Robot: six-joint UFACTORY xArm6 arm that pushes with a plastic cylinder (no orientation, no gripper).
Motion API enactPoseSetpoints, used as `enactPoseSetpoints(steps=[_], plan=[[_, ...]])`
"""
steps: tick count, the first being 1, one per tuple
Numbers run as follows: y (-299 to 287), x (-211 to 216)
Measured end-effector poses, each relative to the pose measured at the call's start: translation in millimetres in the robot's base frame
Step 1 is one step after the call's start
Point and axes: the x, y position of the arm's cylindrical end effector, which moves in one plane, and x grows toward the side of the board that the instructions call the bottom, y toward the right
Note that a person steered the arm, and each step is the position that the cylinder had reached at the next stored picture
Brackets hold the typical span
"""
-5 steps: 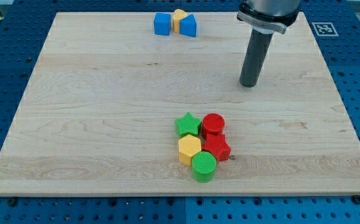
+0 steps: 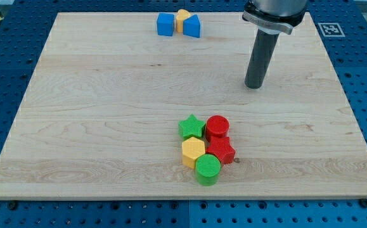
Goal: Point your arm at the green circle
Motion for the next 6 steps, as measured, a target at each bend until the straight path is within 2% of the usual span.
enactPoseSetpoints(steps=[1,5,6], plan=[[0.7,14.1],[8.4,201.2],[7.8,203.5]])
